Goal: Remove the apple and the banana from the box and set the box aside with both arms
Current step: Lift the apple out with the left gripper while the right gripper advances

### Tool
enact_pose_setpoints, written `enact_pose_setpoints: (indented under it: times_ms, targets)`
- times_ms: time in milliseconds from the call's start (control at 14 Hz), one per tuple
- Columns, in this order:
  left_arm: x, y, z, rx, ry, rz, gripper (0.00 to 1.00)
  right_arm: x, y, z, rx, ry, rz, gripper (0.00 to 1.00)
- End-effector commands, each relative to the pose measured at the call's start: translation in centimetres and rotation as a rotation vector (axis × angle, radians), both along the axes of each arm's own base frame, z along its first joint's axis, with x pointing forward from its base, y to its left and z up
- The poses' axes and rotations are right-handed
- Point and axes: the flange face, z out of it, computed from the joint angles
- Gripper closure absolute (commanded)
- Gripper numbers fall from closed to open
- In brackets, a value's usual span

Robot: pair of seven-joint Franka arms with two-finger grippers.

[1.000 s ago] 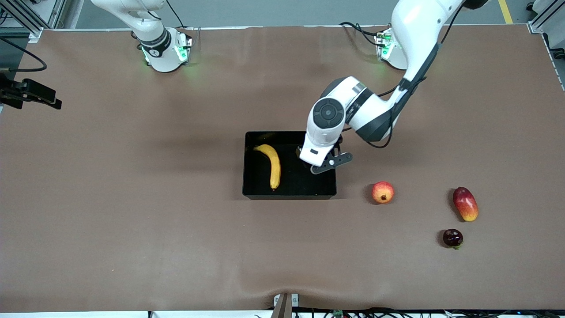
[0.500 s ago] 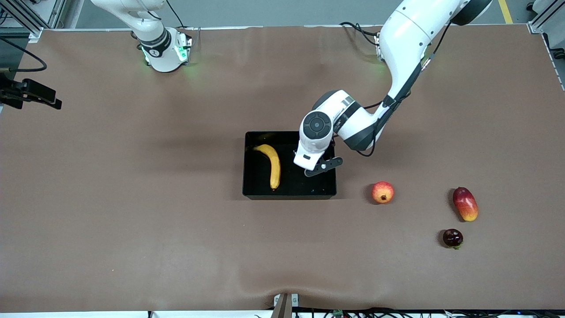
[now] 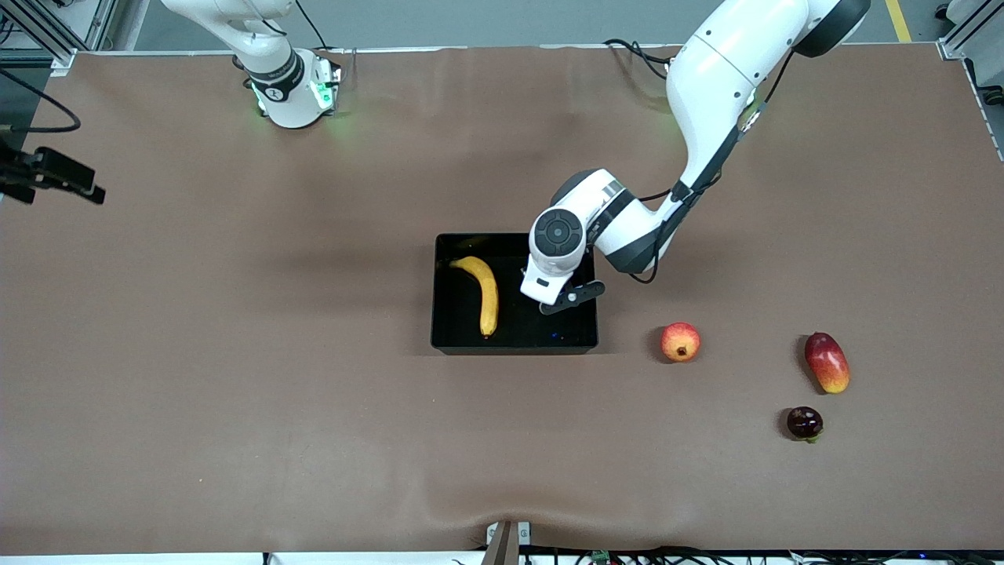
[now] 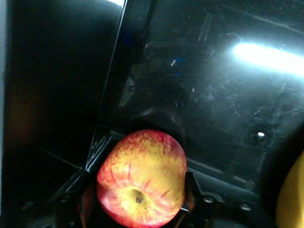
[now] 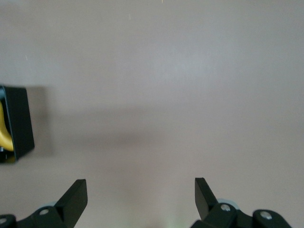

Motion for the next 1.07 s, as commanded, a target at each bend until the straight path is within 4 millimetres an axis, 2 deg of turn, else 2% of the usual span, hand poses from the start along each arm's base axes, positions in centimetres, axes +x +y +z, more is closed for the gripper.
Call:
enact_pose_setpoints:
  times_ms: [0, 214, 357, 643, 714, 857, 1000]
  targets:
    - [1.0, -0.6, 1.9, -0.008, -0.056, 0.016, 1.00, 1.4, 0.7, -0.3, 0.003, -0.039, 0.020, 0.00]
    - [2.5, -0.1, 7.5, -0.027, -0.120, 0.031, 1.00, 3.0, 0.1, 0.4, -0.010, -0.156, 0.012, 0.00]
    - [3.6, 1.1, 12.9, -0.030, -0.174, 0.040, 1.00, 4.3, -0.3, 0.1, -0.015, -0.221, 0.004, 0.00]
    - [6.5, 7.3, 21.2, -0.017, -0.207, 0.036, 1.00, 6.1, 0.0, -1.2, -0.021, -0.267, 0.012, 0.00]
    - [7.0, 9.1, 22.7, -0.013, -0.213, 0.030, 1.00, 6.4, 0.1, -1.5, -0.020, -0.269, 0.014, 0.00]
    - [8.4, 13.1, 24.4, -0.020, -0.198, 0.019, 1.00, 7.6, 0.5, -2.3, -0.021, -0.308, 0.020, 0.00]
    - [9.9, 18.1, 24.3, -0.002, -0.155, -0.021, 1.00, 9.3, 2.1, -3.3, -0.022, -0.367, 0.045, 0.00]
